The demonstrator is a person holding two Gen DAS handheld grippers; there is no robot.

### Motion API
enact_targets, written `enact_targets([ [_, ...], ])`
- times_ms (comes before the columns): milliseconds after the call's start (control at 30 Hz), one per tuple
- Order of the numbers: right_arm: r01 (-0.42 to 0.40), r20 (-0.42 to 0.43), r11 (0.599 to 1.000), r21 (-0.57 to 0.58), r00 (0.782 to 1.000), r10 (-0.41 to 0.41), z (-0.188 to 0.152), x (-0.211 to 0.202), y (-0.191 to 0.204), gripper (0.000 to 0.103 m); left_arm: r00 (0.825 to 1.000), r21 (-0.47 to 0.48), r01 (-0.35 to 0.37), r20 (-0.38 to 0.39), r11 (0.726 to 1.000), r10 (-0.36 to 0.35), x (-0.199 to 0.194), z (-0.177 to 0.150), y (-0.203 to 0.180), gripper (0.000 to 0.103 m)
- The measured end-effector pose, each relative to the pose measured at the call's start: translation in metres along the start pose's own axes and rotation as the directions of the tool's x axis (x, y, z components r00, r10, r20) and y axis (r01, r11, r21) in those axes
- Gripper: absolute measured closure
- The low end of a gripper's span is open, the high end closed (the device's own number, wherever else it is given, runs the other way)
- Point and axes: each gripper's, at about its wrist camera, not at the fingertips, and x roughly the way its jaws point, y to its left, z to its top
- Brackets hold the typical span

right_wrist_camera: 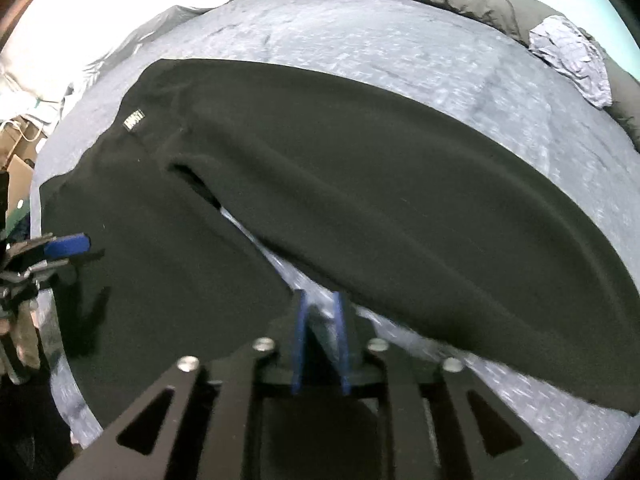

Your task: Fold clothes

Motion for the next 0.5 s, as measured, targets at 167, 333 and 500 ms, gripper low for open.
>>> enact_targets([
  [167, 0.029, -0.064, 1.0, -0.012, 0.998, -0.03, -0.015, 0.015, -0.004, 0.077, 1.0, 0.006, 0.0, -0.004, 1.0, 0.0, 0.002, 0.0, -0.002, 0.04],
  [333, 0.092, -0.002, 0.994, 0.056, 0.996, -0.092, -0.021, 0.001, -0.017, 0.077, 1.0, 0.01, -0.001, -0.006, 1.0, 0.001, 0.004, 0.001, -0.003, 0.04],
  [500, 0.06, 0.021, 0.998, 0.029, 0.998, -0.06, -0.029, -0.017, -0.01, 0.077, 1.0, 0.016, 0.0, -0.008, 1.0, 0.0, 0.005, 0.001, -0.005, 0.04],
])
